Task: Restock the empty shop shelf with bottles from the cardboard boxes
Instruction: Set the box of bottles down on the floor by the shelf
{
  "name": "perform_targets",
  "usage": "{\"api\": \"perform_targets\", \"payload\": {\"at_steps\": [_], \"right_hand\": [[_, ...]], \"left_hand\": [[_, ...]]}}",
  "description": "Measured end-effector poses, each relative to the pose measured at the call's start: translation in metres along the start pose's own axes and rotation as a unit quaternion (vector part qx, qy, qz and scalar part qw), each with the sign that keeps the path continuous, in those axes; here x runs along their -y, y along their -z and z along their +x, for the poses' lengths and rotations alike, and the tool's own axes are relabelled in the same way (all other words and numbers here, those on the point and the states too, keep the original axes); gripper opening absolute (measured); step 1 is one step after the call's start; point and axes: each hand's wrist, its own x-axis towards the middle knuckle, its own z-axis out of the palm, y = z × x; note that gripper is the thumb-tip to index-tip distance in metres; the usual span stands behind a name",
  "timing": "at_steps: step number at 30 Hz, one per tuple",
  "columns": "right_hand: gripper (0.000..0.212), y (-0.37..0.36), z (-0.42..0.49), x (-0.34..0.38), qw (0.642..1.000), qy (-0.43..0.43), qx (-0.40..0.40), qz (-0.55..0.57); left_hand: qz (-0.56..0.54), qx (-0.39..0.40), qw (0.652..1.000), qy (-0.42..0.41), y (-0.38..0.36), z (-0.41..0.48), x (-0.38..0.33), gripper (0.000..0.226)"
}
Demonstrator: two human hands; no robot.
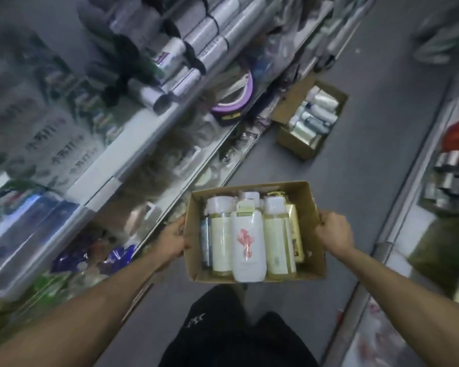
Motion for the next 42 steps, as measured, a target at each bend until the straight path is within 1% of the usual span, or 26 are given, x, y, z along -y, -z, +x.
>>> {"api": "perform_targets", "payload": {"at_steps": [2, 4, 7, 10, 15, 18, 22, 24, 26, 30, 33, 36, 38, 42], "right_hand": [[0.020, 0.021, 0.034, -0.008, 1.000, -0.029, -0.012, 0.001], [0.019, 0.048, 0.072, -0.011, 0.998, -0.060, -0.015, -0.002], [0.023, 0.080, 0.113, -0.012, 0.997, -0.075, -0.029, 0.009], [0.027, 0.114, 0.160, -0.013, 0.996, -0.075, -0.024, 0.028], [0.027, 0.159, 0.255, -0.015, 0.999, -0.045, -0.011, 0.028], [0.031, 0.183, 0.316, -0.012, 1.000, -0.013, 0.016, 0.007], [0.030, 0.203, 0.387, -0.004, 0.998, 0.034, 0.043, -0.032], [0.030, 0.208, 0.422, 0.004, 0.995, 0.061, 0.060, -0.058], [0.026, 0.207, 0.454, 0.014, 0.990, 0.083, 0.073, -0.082], [0.017, 0.188, 0.519, 0.031, 0.980, 0.125, 0.089, -0.124], [0.018, 0.159, 0.566, 0.031, 0.975, 0.140, 0.117, -0.130], [0.020, 0.124, 0.616, 0.028, 0.964, 0.175, 0.142, -0.142], [0.017, 0.101, 0.648, 0.029, 0.953, 0.194, 0.155, -0.172], [0.017, 0.052, 0.705, 0.022, 0.943, 0.223, 0.155, -0.193]], "left_hand": [[-0.001, 0.021, 1.000, -0.020, -0.016, 0.038, -0.038, 0.080], [0.010, 0.032, 0.999, -0.004, -0.030, 0.077, -0.077, 0.084], [0.010, 0.037, 0.999, -0.009, -0.045, 0.109, -0.130, 0.089], [0.017, 0.040, 0.999, -0.005, -0.063, 0.137, -0.179, 0.094], [0.006, -0.003, 1.000, 0.012, -0.104, 0.176, -0.230, 0.095], [-0.011, -0.057, 0.998, 0.032, -0.133, 0.195, -0.246, 0.094], [-0.033, -0.126, 0.990, 0.056, -0.164, 0.218, -0.262, 0.092], [-0.060, -0.141, 0.986, 0.071, -0.182, 0.224, -0.266, 0.092], [-0.095, -0.144, 0.981, 0.090, -0.196, 0.235, -0.267, 0.093], [-0.120, -0.160, 0.974, 0.102, -0.215, 0.271, -0.258, 0.092], [-0.153, -0.171, 0.969, 0.095, -0.238, 0.301, -0.241, 0.089], [-0.168, -0.200, 0.959, 0.110, -0.259, 0.338, -0.224, 0.095], [-0.174, -0.214, 0.954, 0.118, -0.274, 0.363, -0.216, 0.097], [-0.197, -0.239, 0.939, 0.150, -0.309, 0.411, -0.188, 0.091]]}}
